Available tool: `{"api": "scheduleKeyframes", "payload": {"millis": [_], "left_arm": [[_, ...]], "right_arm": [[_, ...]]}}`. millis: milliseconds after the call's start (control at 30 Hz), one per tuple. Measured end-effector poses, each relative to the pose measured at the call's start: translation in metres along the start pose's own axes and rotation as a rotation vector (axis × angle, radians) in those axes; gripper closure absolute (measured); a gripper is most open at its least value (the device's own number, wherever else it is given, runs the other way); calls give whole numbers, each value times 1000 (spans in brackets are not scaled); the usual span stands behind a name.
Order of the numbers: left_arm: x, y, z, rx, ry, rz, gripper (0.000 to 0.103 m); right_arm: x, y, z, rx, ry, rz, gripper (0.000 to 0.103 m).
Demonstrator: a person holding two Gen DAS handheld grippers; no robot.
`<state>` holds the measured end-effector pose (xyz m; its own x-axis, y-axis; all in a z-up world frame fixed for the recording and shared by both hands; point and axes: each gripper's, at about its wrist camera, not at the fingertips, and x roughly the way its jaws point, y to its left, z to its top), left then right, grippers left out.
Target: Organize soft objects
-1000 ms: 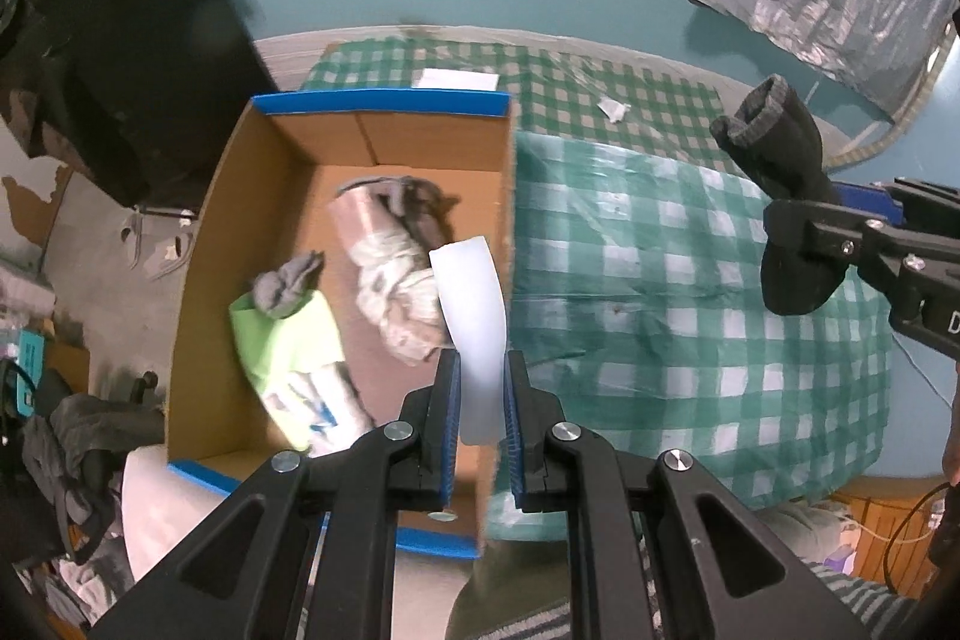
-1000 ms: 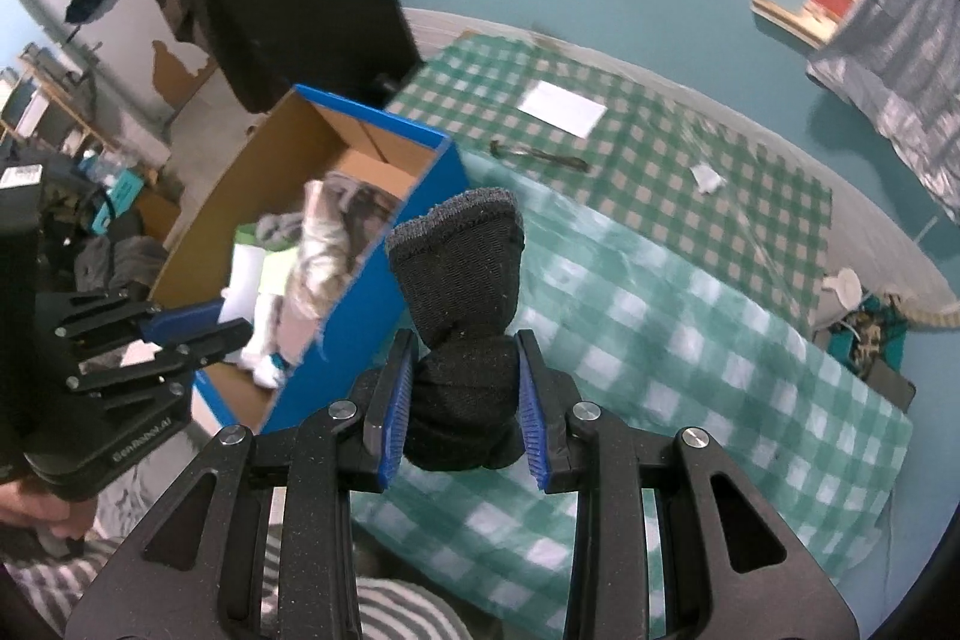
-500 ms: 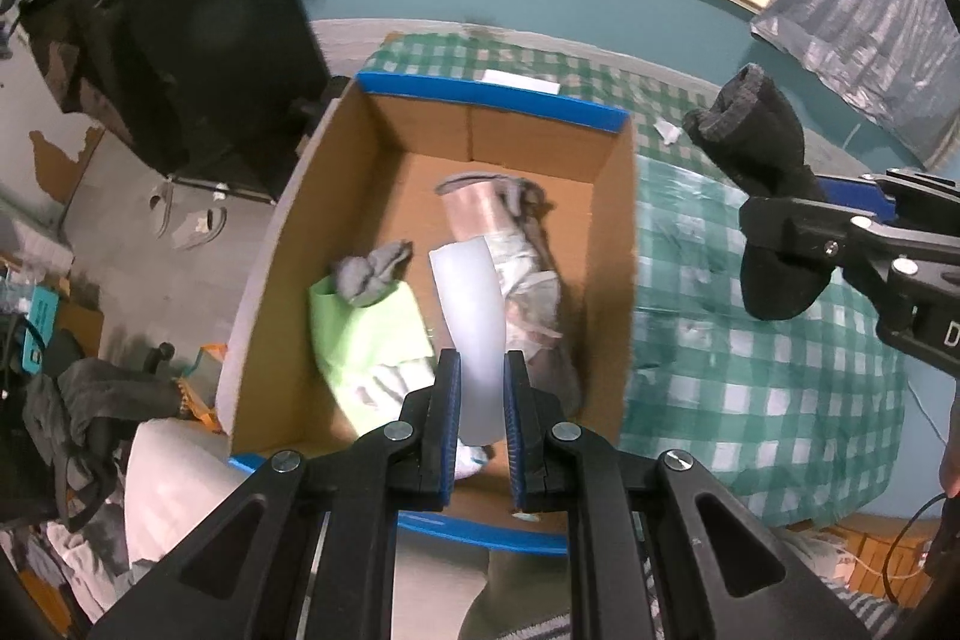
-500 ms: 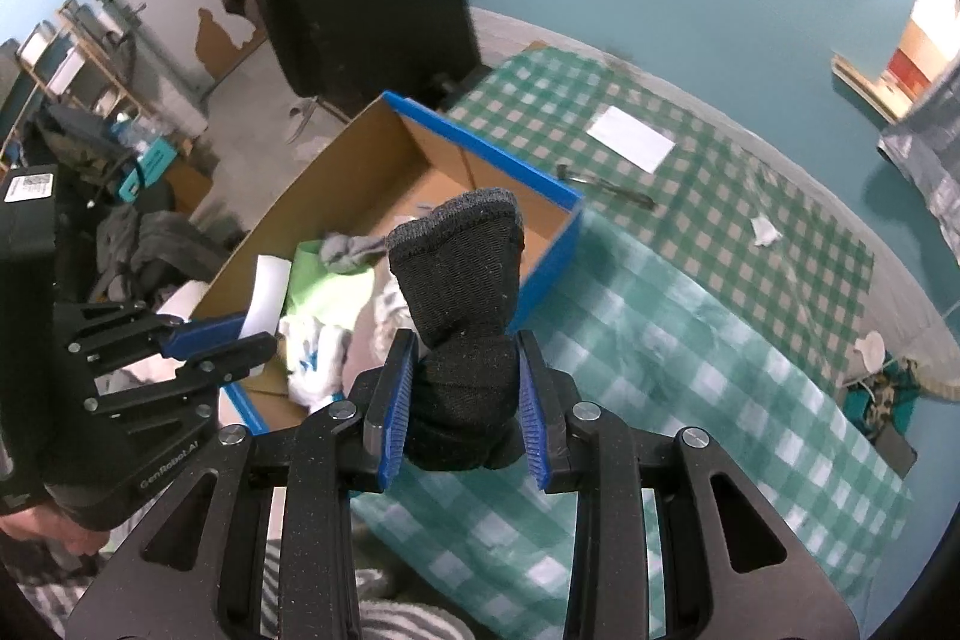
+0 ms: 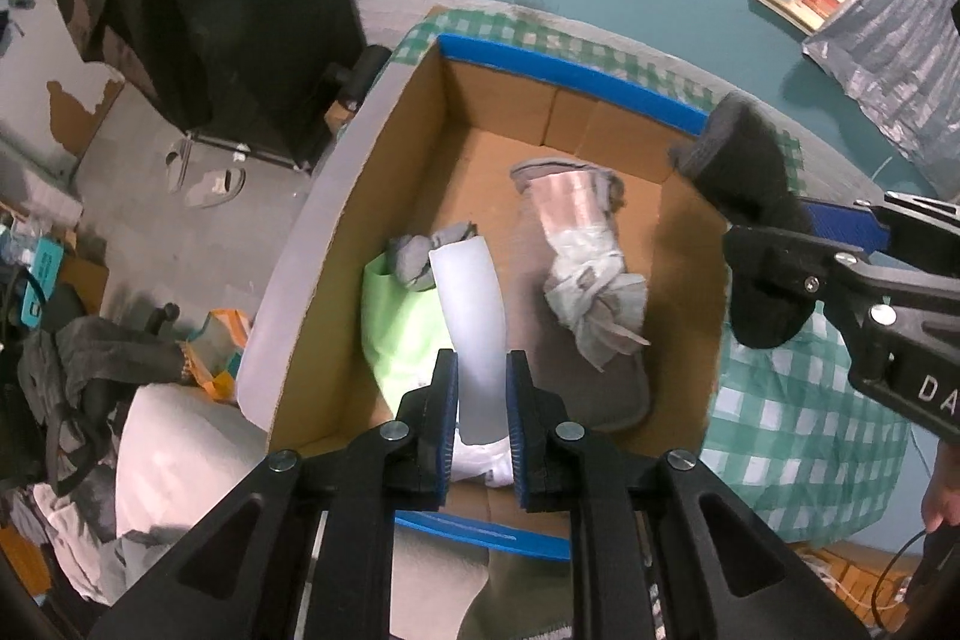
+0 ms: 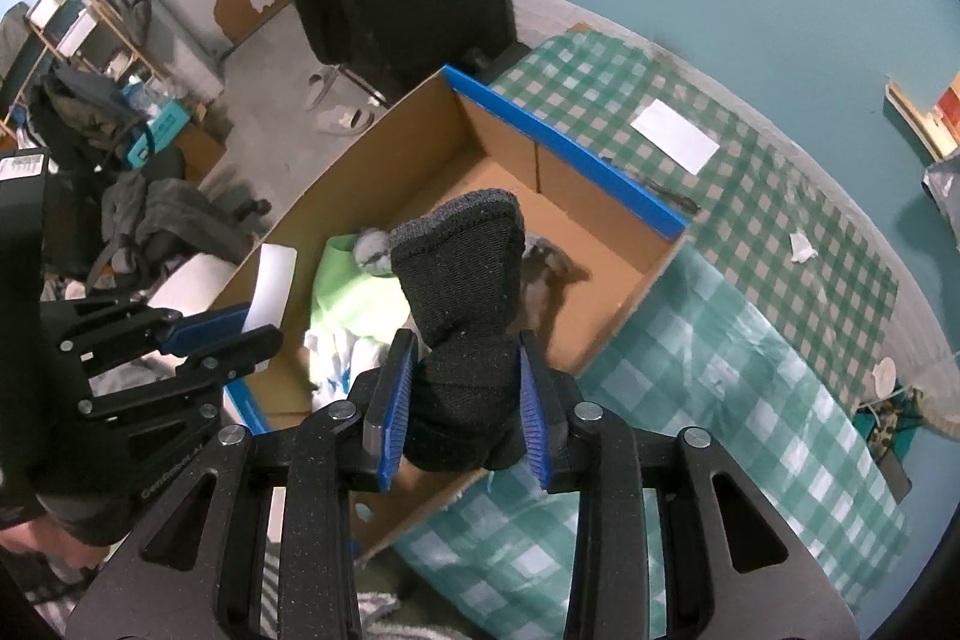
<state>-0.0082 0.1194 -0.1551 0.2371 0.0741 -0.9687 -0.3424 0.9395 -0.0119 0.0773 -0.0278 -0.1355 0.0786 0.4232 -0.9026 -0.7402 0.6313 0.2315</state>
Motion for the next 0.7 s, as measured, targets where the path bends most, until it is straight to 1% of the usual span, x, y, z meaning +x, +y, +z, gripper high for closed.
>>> {"api": "scheduleKeyframes", "payload": {"millis": [33,67,133,167,200,233,367,400,467,600,700], "left_arm": [[1,1,1,-3,5,-2,87],[3,3,2,-9,9,0,83],[4,6,3,-14,12,6,80],[4,7,4,-14,13,11,75],[4,7,4,-14,11,13,73],[3,7,4,-13,6,15,69],[-2,7,4,-5,-9,14,57],[-3,7,4,-4,-12,15,56],[-6,6,3,0,-16,14,51],[-15,4,6,12,-23,10,48],[-25,1,7,20,-37,8,41]], "right_arm": [[3,2,2,2,3,-1,71],[5,3,3,3,7,-2,71],[7,5,4,1,11,-2,71],[9,7,5,0,13,-3,69],[9,8,7,1,11,-5,61],[8,10,7,4,7,-7,53],[3,12,9,11,-11,-18,52],[3,11,9,16,-11,-16,52],[1,9,9,25,-11,-15,51],[-6,5,8,44,-17,-23,45],[-14,1,6,59,-26,-25,43]]}}
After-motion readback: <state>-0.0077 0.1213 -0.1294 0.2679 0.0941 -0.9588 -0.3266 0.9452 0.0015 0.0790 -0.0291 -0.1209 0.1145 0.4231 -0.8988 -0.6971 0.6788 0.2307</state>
